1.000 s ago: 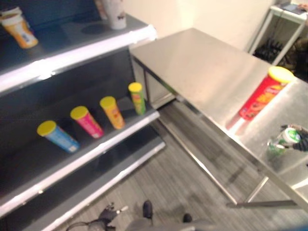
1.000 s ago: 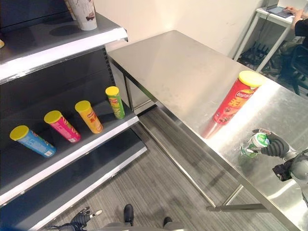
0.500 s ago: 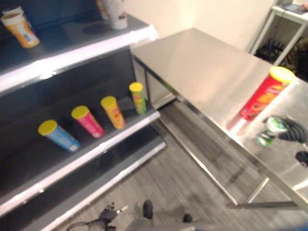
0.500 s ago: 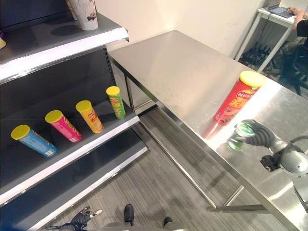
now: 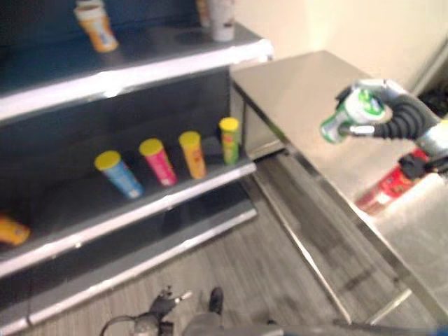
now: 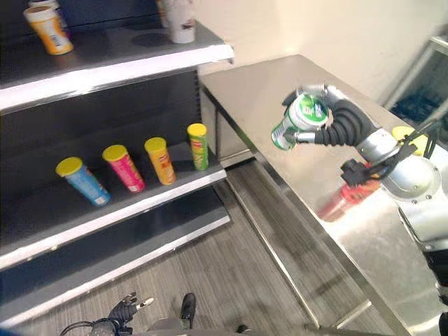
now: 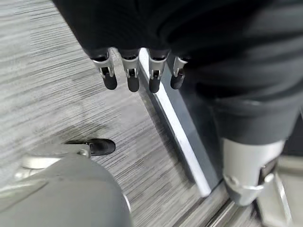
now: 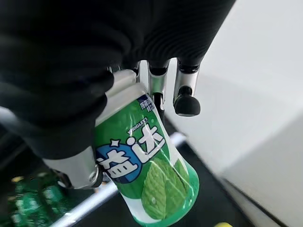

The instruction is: Put the goods on the table back onto the shelves and tidy them up.

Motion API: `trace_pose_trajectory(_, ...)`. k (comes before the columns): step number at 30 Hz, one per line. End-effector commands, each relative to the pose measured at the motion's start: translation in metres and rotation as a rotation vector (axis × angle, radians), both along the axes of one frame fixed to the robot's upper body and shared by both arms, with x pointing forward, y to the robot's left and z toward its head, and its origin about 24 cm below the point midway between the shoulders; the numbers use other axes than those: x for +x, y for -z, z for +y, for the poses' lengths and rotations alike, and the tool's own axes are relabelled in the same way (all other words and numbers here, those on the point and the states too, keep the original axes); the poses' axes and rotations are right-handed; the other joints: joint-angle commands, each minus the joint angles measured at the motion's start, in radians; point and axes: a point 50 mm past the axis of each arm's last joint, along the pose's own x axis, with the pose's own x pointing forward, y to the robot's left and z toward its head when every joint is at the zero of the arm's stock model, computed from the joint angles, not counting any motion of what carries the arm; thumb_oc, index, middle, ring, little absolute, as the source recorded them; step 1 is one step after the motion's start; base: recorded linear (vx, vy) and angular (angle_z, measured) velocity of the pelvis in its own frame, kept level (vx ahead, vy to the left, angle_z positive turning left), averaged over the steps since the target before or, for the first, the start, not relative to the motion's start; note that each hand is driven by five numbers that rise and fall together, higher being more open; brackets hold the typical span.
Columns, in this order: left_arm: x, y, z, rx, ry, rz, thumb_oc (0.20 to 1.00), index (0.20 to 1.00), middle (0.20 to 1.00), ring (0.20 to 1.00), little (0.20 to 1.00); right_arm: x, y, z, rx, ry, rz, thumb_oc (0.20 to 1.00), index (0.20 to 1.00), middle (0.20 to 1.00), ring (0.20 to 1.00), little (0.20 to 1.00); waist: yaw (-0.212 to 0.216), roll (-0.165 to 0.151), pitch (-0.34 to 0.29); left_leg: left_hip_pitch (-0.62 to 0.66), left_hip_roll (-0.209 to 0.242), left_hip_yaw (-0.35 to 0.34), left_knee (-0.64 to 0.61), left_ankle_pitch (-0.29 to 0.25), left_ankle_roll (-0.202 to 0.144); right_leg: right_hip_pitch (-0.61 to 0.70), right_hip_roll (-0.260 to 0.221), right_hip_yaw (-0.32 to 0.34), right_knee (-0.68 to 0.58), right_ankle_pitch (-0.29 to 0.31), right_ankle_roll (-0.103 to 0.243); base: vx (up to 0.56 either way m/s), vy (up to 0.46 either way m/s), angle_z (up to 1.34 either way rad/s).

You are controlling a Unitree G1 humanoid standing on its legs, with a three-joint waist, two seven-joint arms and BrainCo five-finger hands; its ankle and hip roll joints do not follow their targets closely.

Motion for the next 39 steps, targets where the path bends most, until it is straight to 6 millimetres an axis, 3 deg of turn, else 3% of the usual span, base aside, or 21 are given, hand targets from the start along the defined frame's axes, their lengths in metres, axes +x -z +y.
trace_pose_trajectory(1, 0.032, -0.015, 0.013, 0.034, -0.012, -0.114, 1.0, 1.0, 1.0, 1.0, 1.0, -0.007, -0.031, -0.004, 0.061, 0.034, -0.19, 0.2, 0.2, 0.2, 0.2, 0.2, 0.036, -0.048, 0.045, 0.047, 0.146, 0.104, 0.144, -0.188, -0.097, -0.055, -0.074, -0.015, 0.004, -0.036, 0.04, -0.09, 0.078, 1.39)
trace_pose_trajectory(3, 0.028, -0.014, 0.014, 0.037, -0.015, -0.101, 1.0, 1.0, 1.0, 1.0, 1.0, -0.007, -0.041, -0.007, 0.089, 0.047, -0.232, 0.2, 0.2, 0.2, 0.2, 0.2, 0.044, -0.047, 0.041, 0.028, 0.171, 0.16, 0.128, -0.166, -0.091, -0.047, -0.09, -0.052, 0.002, -0.03, 0.056, 0.03, 0.129, 1.0)
trace_pose_trajectory(4, 0.017, -0.009, 0.015, 0.041, -0.006, -0.059, 1.0, 1.0, 1.0, 1.0, 1.0, -0.007, -0.043, -0.009, 0.1, 0.064, -0.249, 0.2, 0.2, 0.2, 0.2, 0.2, 0.048, -0.033, 0.016, 0.058, 0.168, 0.167, 0.076, -0.171, -0.084, -0.043, -0.098, -0.064, 0.006, -0.025, 0.072, 0.07, 0.141, 0.63)
trace_pose_trajectory(7, 0.009, -0.005, 0.015, 0.051, 0.006, -0.018, 1.0, 1.0, 1.0, 1.0, 1.0, -0.005, -0.046, -0.01, 0.073, 0.09, -0.255, 0.2, 0.2, 0.2, 0.2, 0.2, 0.05, -0.023, -0.012, 0.08, 0.15, 0.162, 0.033, -0.165, -0.076, -0.038, -0.131, -0.089, 0.02, -0.023, 0.088, 0.1, 0.275, 0.58)
trace_pose_trajectory(8, 0.008, -0.005, 0.015, 0.062, 0.027, -0.011, 1.0, 1.0, 1.0, 1.0, 1.0, -0.003, -0.049, -0.011, 0.042, 0.119, -0.269, 0.2, 0.2, 0.2, 0.2, 0.2, 0.062, -0.017, -0.03, 0.1, 0.113, 0.154, 0.004, -0.171, -0.061, -0.038, -0.177, -0.112, 0.059, -0.026, 0.101, 0.07, 0.209, 0.43)
trace_pose_trajectory(9, 0.008, -0.005, 0.015, 0.06, 0.026, -0.01, 1.0, 1.0, 1.0, 1.0, 1.0, -0.003, -0.049, -0.01, 0.041, 0.117, -0.269, 0.2, 0.2, 0.2, 0.2, 0.2, 0.058, -0.018, -0.032, 0.098, 0.11, 0.153, 0.003, -0.169, -0.059, -0.041, -0.18, -0.114, 0.063, -0.028, 0.103, 0.1, 0.328, 0.4)
trace_pose_trajectory(10, 0.007, -0.006, 0.016, 0.069, 0.034, -0.009, 1.0, 1.0, 1.0, 1.0, 1.0, 0.001, -0.052, -0.01, 0.016, 0.143, -0.273, 0.2, 0.2, 0.2, 0.2, 0.2, 0.067, -0.016, -0.036, 0.113, 0.085, 0.148, -0.011, -0.177, -0.044, -0.053, -0.215, -0.116, 0.113, -0.027, 0.111, 0.08, 0.314, 0.39)
trace_pose_trajectory(11, 0.009, -0.007, 0.019, 0.086, 0.05, -0.014, 1.0, 1.0, 1.0, 1.0, 1.0, 0.007, -0.057, -0.009, -0.026, 0.172, -0.283, 0.2, 0.2, 0.2, 0.2, 0.2, 0.076, -0.014, -0.031, 0.146, 0.048, 0.139, -0.032, -0.191, -0.023, -0.079, -0.279, -0.11, 0.217, -0.003, 0.117, 0.09, 0.408, 0.42)
trace_pose_trajectory(12, 0.012, -0.009, 0.021, 0.095, 0.06, -0.02, 1.0, 1.0, 1.0, 1.0, 1.0, 0.009, -0.06, -0.008, -0.046, 0.185, -0.291, 0.2, 0.2, 0.2, 0.2, 0.2, 0.077, -0.015, -0.025, 0.156, 0.026, 0.127, -0.036, -0.193, -0.008, -0.097, -0.313, -0.1, 0.277, 0.038, 0.121, 0.07, 0.292, 0.49)
trace_pose_trajectory(14, 0.014, -0.01, 0.022, 0.102, 0.066, -0.023, 1.0, 1.0, 1.0, 1.0, 1.0, 0.013, -0.062, -0.006, -0.055, 0.192, -0.291, 0.2, 0.2, 0.2, 0.2, 0.2, 0.072, -0.014, -0.02, 0.161, 0.013, 0.11, -0.04, -0.194, 0.001, -0.122, -0.327, -0.082, 0.328, 0.055, 0.114, 0.02, 0.106, 0.42)
trace_pose_trajectory(15, 0.017, -0.013, 0.027, 0.122, 0.08, -0.028, 1.0, 1.0, 1.0, 1.0, 1.0, 0.015, -0.063, -0.007, -0.071, 0.214, -0.298, 0.2, 0.2, 0.2, 0.2, 0.2, 0.067, -0.013, -0.015, 0.162, 0.01, 0.09, -0.041, -0.196, 0.006, -0.144, -0.318, -0.045, 0.354, 0.065, 0.105, 0.02, 0.042, 0.42)
trace_pose_trajectory(16, 0.023, -0.016, 0.032, 0.139, 0.082, -0.045, 1.0, 1.0, 1.0, 1.0, 1.0, 0.018, -0.072, -0.006, -0.125, 0.238, -0.31, 0.2, 0.2, 0.2, 0.2, 0.2, 0.051, -0.006, -0.01, 0.161, 0.015, 0.062, -0.044, -0.196, 0.006, -0.205, -0.253, 0.056, 0.337, 0.03, 0.09, 0.01, 0.0, 0.42)
trace_pose_trajectory(17, 0.023, -0.016, 0.031, 0.136, 0.08, -0.046, 1.0, 1.0, 1.0, 1.0, 1.0, 0.019, -0.073, -0.005, -0.127, 0.237, -0.312, 0.2, 0.2, 0.2, 0.2, 0.2, 0.05, -0.003, -0.012, 0.157, 0.016, 0.062, -0.045, -0.194, 0.006, -0.207, -0.251, 0.056, 0.333, 0.034, 0.089, 0.07, -0.086, 0.63)
trace_pose_trajectory(18, 0.026, -0.019, 0.037, 0.148, 0.064, -0.055, 1.0, 1.0, 1.0, 1.0, 1.0, 0.023, -0.079, -0.003, -0.118, 0.234, -0.321, 0.2, 0.2, 0.2, 0.2, 0.2, 0.039, -0.006, -0.003, 0.162, 0.017, 0.061, -0.048, -0.197, -0.002, -0.24, -0.183, 0.11, 0.206, 0.026, 0.095, 0.05, -0.067, 0.52)
trace_pose_trajectory(19, 0.026, -0.019, 0.037, 0.147, 0.063, -0.056, 1.0, 1.0, 1.0, 1.0, 1.0, 0.023, -0.08, -0.002, -0.119, 0.232, -0.322, 0.2, 0.2, 0.2, 0.2, 0.2, 0.037, -0.004, -0.004, 0.16, 0.017, 0.061, -0.048, -0.195, -0.002, -0.241, -0.183, 0.11, 0.201, 0.031, 0.095, 0.11, -0.092, 0.56)
trace_pose_trajectory(20, 0.022, -0.021, 0.043, 0.157, 0.044, -0.055, 1.0, 1.0, 1.0, 1.0, 1.0, 0.023, -0.09, 0.001, -0.183, 0.256, -0.346, 0.2, 0.2, 0.2, 0.2, 0.2, 0.037, -0.011, 0.0, 0.155, 0.011, 0.039, -0.035, -0.191, -0.006, -0.218, -0.161, 0.162, 0.148, 0.026, 0.113, 0.04, -0.021, 0.31)
trace_pose_trajectory(24, 0.019, -0.017, 0.036, 0.139, 0.019, -0.05, 1.0, 1.0, 1.0, 1.0, 1.0, 0.031, -0.089, 0.004, -0.093, 0.257, -0.362, 0.2, 0.2, 0.2, 0.2, 0.2, 0.044, -0.02, -0.018, 0.17, 0.018, 0.037, -0.041, -0.201, -0.013, -0.176, -0.15, 0.155, 0.081, 0.042, 0.107, 0.11, -0.082, 0.43)
trace_pose_trajectory(30, 0.007, -0.008, 0.026, 0.122, 0.018, -0.001, 1.0, 1.0, 1.0, 1.0, 1.0, 0.046, -0.084, 0.003, -0.16, 0.356, -0.374, 0.2, 0.2, 0.2, 0.2, 0.2, 0.057, -0.024, -0.045, 0.189, 0.056, 0.025, -0.052, -0.2, -0.032, -0.11, -0.128, 0.12, 0.018, 0.043, 0.098, 0.09, -0.095, 0.18)
trace_pose_trajectory(39, 0.001, -0.004, 0.023, 0.131, 0.024, 0.035, 1.0, 1.0, 1.0, 1.0, 1.0, 0.066, -0.082, -0.002, -0.189, 0.458, -0.338, 0.2, 0.2, 0.2, 0.2, 0.2, 0.058, -0.021, -0.049, 0.185, 0.079, 0.024, -0.054, -0.195, -0.05, -0.097, -0.114, 0.096, 0.008, 0.027, 0.087, 0.04, -0.055, 0.07)
